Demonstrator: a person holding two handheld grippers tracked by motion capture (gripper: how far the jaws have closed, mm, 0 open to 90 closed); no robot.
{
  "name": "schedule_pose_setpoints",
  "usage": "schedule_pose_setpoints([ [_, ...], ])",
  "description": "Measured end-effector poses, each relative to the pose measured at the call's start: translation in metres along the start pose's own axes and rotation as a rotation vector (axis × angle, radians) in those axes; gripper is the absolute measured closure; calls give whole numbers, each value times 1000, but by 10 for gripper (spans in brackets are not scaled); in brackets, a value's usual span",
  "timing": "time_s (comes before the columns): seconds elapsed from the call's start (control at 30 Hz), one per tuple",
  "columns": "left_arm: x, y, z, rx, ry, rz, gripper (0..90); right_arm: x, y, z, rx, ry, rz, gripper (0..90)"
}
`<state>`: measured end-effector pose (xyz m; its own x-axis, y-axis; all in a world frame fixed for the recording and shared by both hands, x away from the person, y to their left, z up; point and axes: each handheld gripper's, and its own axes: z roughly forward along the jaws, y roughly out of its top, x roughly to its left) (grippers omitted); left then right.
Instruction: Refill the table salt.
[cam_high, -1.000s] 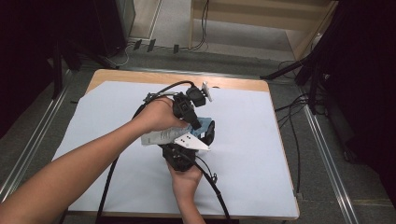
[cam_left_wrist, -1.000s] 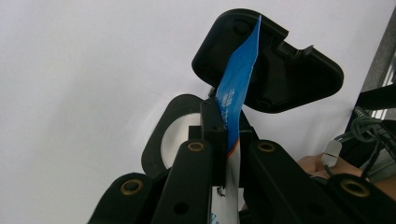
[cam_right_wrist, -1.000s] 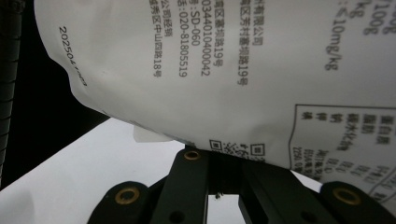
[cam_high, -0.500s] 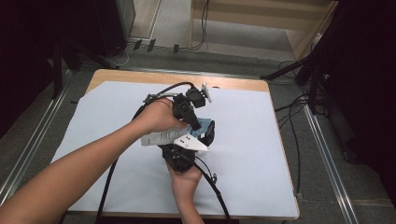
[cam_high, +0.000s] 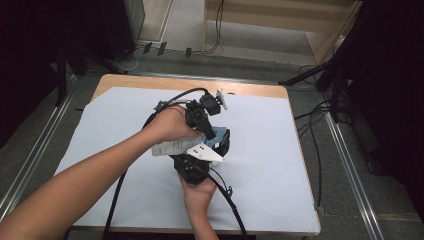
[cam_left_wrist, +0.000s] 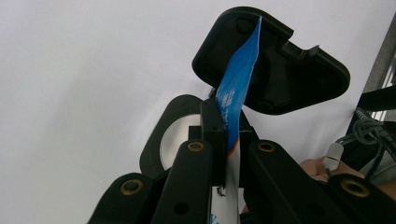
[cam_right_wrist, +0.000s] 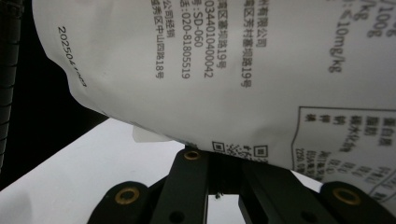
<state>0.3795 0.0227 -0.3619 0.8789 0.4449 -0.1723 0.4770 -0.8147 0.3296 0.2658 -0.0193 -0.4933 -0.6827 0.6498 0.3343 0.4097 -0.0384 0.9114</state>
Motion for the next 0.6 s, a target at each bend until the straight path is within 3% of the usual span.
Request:
schedule_pose_setpoints([
  [0.6,0,-2,-2,-18,-10,8,900,1,1,0,-1,-18,-25,900],
])
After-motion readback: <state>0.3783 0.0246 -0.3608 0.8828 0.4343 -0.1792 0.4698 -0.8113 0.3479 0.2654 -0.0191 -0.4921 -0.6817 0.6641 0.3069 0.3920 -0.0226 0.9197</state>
